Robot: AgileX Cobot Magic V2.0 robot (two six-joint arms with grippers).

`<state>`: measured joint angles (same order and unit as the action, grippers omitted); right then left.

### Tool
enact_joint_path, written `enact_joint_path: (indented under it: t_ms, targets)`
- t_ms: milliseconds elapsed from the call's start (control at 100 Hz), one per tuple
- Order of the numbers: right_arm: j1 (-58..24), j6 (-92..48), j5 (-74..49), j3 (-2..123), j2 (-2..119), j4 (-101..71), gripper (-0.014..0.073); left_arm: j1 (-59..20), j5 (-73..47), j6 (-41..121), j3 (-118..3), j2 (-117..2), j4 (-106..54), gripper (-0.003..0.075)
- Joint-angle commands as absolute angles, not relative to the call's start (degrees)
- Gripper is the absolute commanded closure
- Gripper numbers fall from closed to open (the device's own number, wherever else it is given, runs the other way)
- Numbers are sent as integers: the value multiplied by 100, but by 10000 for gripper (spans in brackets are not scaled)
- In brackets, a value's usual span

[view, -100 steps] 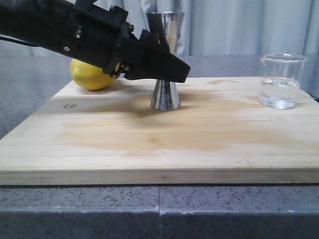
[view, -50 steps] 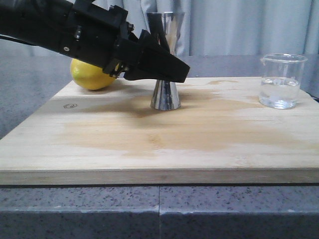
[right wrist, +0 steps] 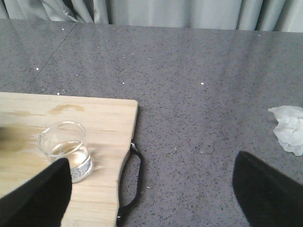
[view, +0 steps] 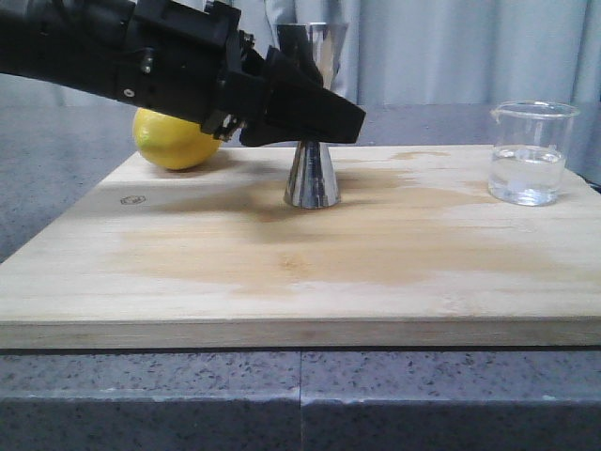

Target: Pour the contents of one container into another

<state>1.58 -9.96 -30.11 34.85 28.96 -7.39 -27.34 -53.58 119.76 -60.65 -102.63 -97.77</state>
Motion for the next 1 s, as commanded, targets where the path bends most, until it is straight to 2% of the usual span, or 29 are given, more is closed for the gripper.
enact_joint_path:
  t_ms: [0, 480, 640, 990]
  targets:
    - [170, -1046, -2516, 3693, 2965, -734, -33, -2790, -5892, 12117, -6105, -10113, -10295, 279]
    - [170, -1046, -2516, 3693, 2965, -734, -33, -2667, -6187, 12322, -6094, -10253, -10428, 279]
    - [170, -1046, -2516, 3693, 2965, -734, -33, -2538, -6675, 12312, -6094, -10253, -10405, 280]
    - [170, -1046, -2489, 3693, 2965, -734, -33, -2538, -6442, 12301, -6094, -10253, -10186, 282]
